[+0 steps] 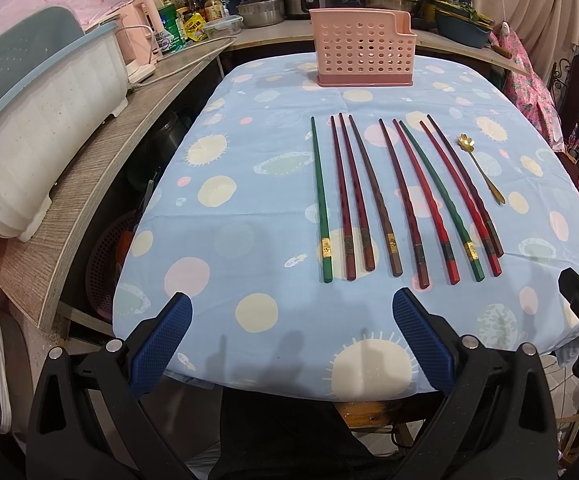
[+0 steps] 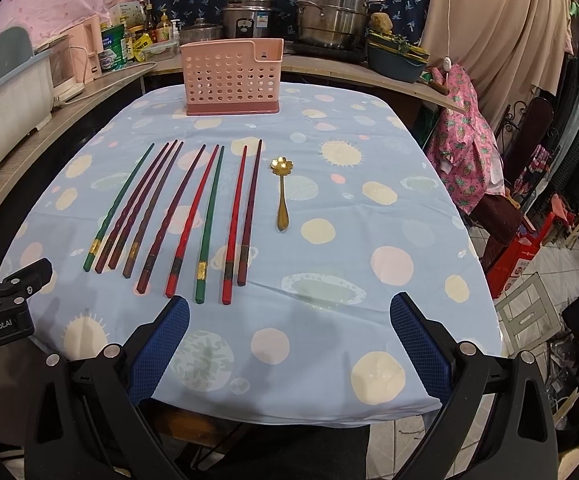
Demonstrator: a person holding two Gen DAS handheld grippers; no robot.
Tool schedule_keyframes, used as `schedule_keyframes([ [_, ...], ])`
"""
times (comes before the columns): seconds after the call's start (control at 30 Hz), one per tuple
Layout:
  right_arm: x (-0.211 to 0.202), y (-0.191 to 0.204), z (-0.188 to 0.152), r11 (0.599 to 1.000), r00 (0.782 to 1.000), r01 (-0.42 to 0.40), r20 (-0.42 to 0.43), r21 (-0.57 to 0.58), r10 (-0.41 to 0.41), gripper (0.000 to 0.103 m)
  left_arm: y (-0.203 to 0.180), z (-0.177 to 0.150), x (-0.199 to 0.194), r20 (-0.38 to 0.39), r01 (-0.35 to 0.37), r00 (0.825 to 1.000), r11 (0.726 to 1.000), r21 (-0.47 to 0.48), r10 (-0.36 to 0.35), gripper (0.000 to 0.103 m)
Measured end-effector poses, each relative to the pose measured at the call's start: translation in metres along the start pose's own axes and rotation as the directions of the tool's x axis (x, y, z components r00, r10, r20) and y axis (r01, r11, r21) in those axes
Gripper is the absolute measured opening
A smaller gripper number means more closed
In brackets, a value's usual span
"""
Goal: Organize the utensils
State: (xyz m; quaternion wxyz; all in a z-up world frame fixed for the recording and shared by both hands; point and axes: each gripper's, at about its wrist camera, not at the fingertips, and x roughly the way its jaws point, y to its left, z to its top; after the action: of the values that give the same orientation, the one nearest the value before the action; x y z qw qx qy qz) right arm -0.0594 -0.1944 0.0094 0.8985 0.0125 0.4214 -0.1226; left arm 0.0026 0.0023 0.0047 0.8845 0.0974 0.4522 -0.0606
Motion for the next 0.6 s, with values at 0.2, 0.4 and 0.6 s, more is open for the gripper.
schedule_keyframes([
  [0.2, -0.0006, -0.0008, 0.0018, 1.000, 1.000, 0.001, 0.002, 0.000, -0.001, 0.096, 0.0017, 0.0003, 0.0002, 0.001, 0.000, 1.000, 1.000, -0.003, 0.000, 0.096],
  [0.4, -0.0007, -0.0008, 0.0015, 1.000, 1.000, 0.000, 0.002, 0.001, 0.000, 0.096, 0.0017, 0.0004, 0.0002, 0.001, -0.001, 1.000, 1.000, -0.002, 0.001, 0.096],
  [0.6, -0.0008, -0.0006, 0.0009, 1.000, 1.000, 0.000, 0.003, 0.000, 0.000, 0.096, 0.0017, 0.0004, 0.0002, 0.001, 0.000, 1.000, 1.000, -0.002, 0.000, 0.096],
])
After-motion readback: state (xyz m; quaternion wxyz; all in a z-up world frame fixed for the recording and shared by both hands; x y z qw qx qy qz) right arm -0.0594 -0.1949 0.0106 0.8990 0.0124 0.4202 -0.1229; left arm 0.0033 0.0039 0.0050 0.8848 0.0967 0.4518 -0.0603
